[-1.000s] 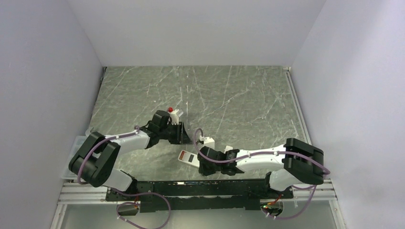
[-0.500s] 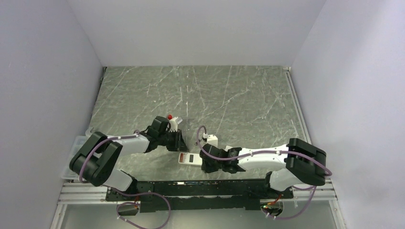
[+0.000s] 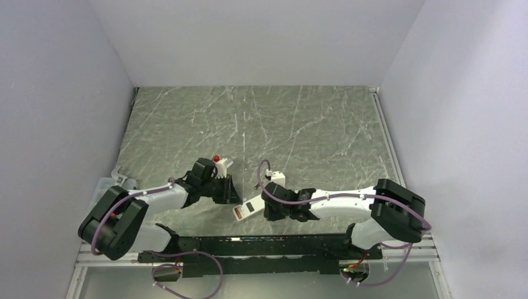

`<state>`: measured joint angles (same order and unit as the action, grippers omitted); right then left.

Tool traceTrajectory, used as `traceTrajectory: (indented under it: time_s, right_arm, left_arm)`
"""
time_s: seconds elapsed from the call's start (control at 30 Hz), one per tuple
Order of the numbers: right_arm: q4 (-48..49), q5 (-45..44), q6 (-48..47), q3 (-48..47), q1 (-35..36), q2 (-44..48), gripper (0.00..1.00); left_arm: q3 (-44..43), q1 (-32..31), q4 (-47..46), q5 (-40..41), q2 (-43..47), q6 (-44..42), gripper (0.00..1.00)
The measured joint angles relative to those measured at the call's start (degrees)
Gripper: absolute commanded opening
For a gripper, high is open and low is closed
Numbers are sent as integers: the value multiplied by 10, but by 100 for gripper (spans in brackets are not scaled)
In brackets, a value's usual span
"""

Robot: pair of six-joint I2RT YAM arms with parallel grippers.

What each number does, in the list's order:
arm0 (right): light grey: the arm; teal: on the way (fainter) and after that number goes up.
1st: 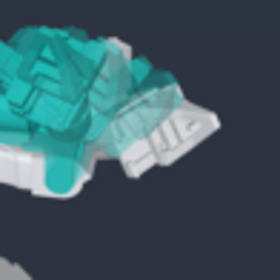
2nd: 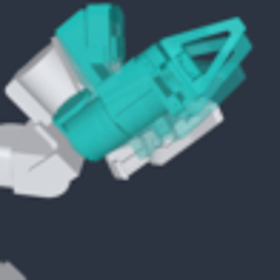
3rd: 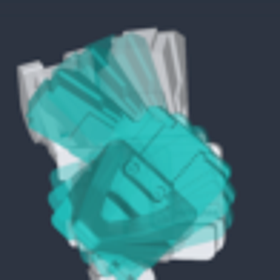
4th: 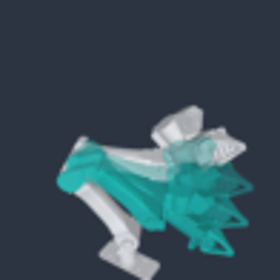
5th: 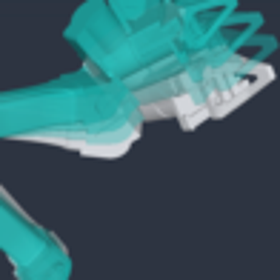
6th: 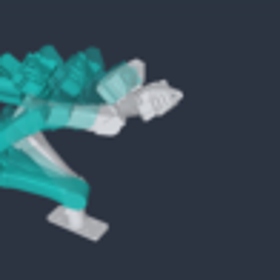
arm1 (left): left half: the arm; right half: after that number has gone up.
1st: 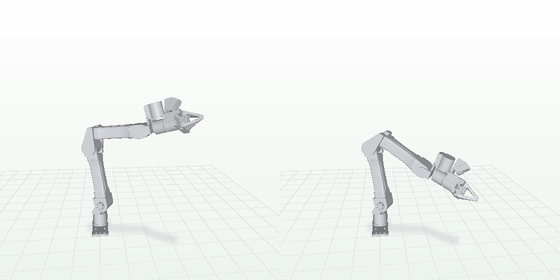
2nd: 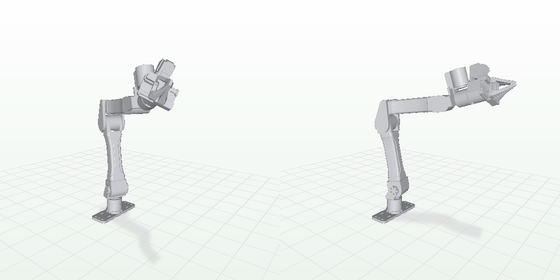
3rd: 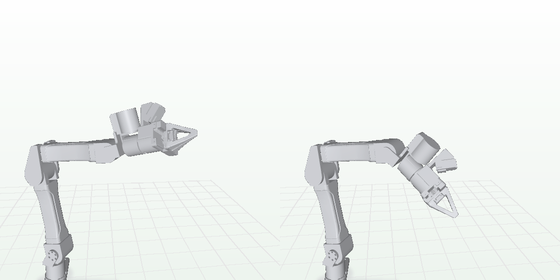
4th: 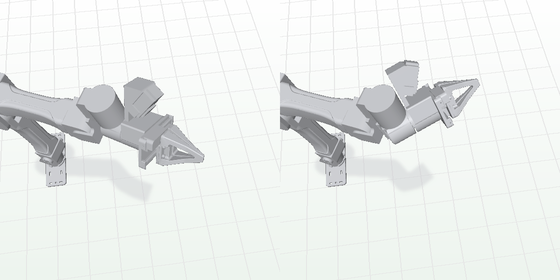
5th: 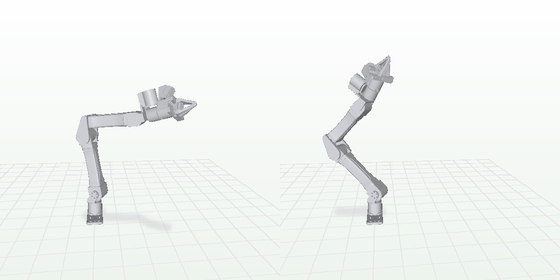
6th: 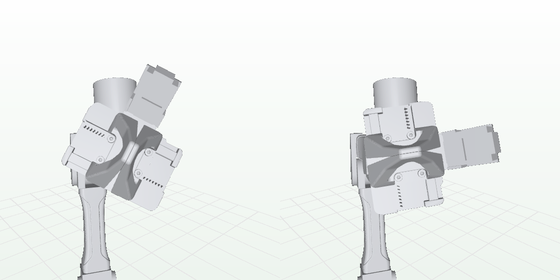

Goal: Load the batteries into the remote control

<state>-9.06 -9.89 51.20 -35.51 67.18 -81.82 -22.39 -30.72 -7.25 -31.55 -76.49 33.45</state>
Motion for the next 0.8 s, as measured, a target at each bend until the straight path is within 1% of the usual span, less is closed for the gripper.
traceTrajectory:
  time_s: [0.23,0.4,0.53,0.67,0.8]
  right_arm:
    - [-15,0,-23,-10,-17,-4,17]
    - [-39,0,-42,-20,-30,-4,25]
    - [-78,-2,-62,-31,-41,2,29]
    - [-120,-5,-82,-49,-56,19,40]
    - [-141,-5,-105,-84,-77,34,43]
  left_arm:
    - [6,-1,55,14,68,8,24]
    - [6,-1,87,24,109,13,24]
    - [6,-1,109,34,130,17,28]
    - [6,-1,134,50,151,17,34]
    - [6,-1,156,68,166,17,38]
